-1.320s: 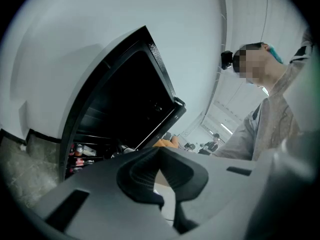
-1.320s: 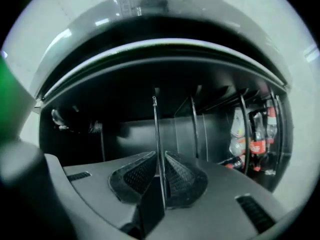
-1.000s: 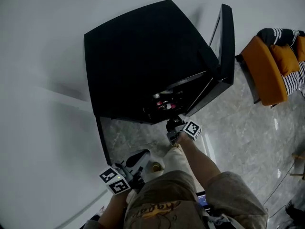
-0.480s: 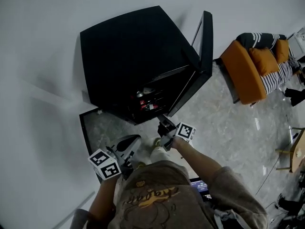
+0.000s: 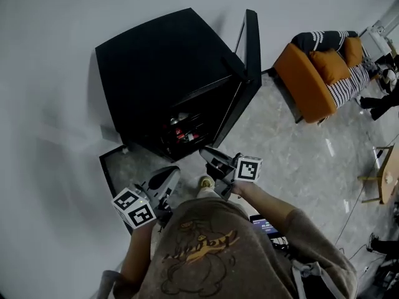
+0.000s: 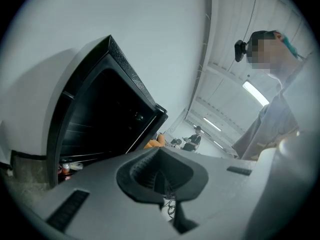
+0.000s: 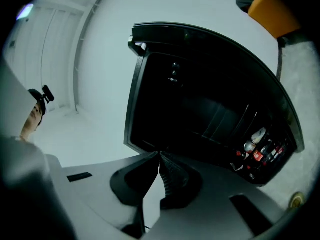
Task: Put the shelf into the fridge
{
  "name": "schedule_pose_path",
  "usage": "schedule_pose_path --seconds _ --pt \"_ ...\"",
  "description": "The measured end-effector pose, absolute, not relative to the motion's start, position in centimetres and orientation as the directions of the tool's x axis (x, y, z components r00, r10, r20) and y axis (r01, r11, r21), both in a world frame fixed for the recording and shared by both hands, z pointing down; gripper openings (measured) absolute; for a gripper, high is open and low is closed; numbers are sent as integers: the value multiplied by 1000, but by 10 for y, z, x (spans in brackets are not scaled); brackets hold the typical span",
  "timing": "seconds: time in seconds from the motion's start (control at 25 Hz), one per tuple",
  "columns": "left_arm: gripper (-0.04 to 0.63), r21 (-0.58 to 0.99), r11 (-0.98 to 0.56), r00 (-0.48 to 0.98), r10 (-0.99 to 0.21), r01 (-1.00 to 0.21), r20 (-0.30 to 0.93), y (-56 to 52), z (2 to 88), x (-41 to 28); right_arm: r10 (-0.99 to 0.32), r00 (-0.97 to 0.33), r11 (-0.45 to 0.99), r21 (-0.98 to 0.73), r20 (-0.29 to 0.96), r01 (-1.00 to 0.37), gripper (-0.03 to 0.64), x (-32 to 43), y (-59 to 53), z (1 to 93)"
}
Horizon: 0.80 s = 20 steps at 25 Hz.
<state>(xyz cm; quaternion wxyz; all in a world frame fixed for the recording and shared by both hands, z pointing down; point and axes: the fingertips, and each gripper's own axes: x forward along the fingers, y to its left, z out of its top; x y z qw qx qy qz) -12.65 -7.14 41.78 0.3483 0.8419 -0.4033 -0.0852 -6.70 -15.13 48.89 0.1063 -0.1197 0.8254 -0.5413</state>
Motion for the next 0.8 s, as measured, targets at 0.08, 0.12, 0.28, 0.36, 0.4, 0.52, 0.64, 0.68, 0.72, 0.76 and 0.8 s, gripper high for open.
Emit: schedule_pose_path --seconds 0.08,0.12,0.28,0.36,0.4,0.52,0.64,0.68,0.72,0.76,0.8 --pt "3 652 -439 662 -738 -618 130 -69 415 -129 -303 -953 419 -901 -21 -114 23 -61 -147 483" --pt "3 649 -444 663 -738 -618 127 -67 414 -129 -297 -955 434 -894 -25 -111 23 -60 -145 475" --pt "3 642 -452 665 -736 -620 125 -64 409 -128 -220 -972 542 -839 -84 -50 23 -63 -127 434" --pt "3 635 -463 670 -732 -619 119 -64 407 -125 -163 -982 610 -792 -97 -23 23 -66 -117 417" --pt "3 630 -471 674 -729 -617 115 -65 405 -124 -133 -986 644 -765 -100 -9 23 -68 -112 409" --pt "3 613 -493 686 -719 -617 112 -64 401 -120 -40 -994 721 -692 -97 38 23 -76 -94 392" --pt "3 595 -508 691 -714 -623 114 -64 399 -120 44 -994 770 -630 -105 100 23 -81 -78 378" --pt "3 591 -512 692 -713 -623 111 -65 398 -119 69 -991 784 -609 -112 123 23 -81 -73 373" --pt "3 588 -516 693 -713 -623 108 -66 396 -119 91 -989 795 -590 -120 145 21 -81 -70 369" --pt "3 586 -520 694 -712 -622 105 -67 395 -119 110 -986 803 -573 -126 163 20 -81 -67 366" --pt "3 584 -523 696 -711 -621 104 -67 395 -119 125 -984 810 -560 -127 175 20 -81 -66 365"
